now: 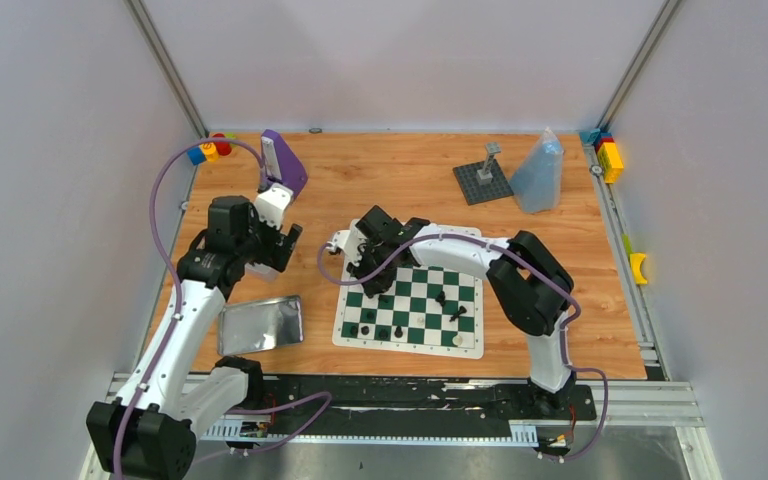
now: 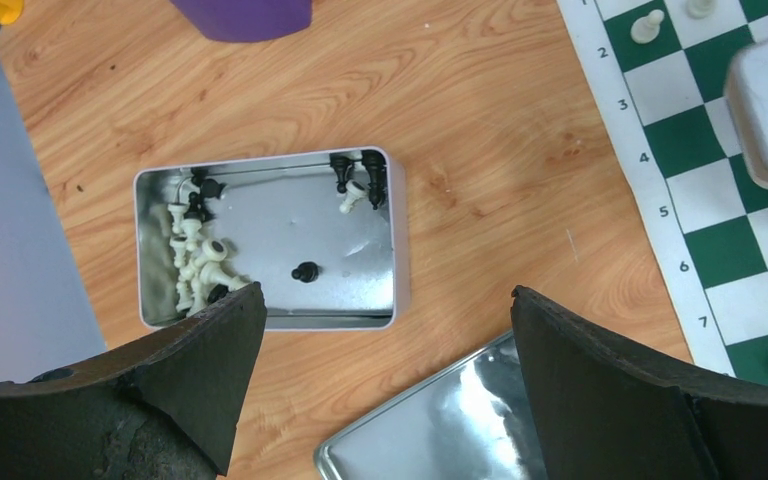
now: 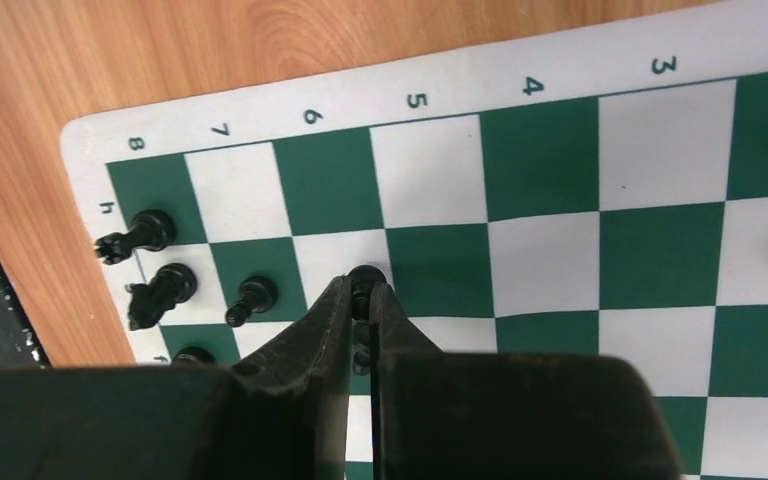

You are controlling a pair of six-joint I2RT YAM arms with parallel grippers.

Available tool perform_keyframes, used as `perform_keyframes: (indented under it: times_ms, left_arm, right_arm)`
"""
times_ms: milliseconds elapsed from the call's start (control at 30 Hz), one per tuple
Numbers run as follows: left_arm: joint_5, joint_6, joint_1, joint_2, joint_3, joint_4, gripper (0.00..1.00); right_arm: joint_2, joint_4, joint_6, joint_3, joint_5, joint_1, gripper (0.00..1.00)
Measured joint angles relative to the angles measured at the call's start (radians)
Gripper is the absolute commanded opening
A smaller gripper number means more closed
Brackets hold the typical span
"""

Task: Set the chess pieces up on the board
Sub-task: Pick up the chess piece from the chessboard, then place the chess piece on the chessboard.

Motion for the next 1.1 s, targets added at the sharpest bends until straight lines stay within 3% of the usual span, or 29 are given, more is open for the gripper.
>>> perform_keyframes:
  times_ms: [467,1100]
  left_arm:
    - [-0.046,-0.029,0.106,0.046,0.0,0.003,1.0]
    - [-0.031,-0.035,0.117,0.048,0.0,0.003,1.0]
  right_arm:
    - [-0.029,-0.023,-0.024,0.03,-0.012,0.127,0.0]
    - [0.039,-0.027,-0.056,0.061,0.055,0.174,0.02]
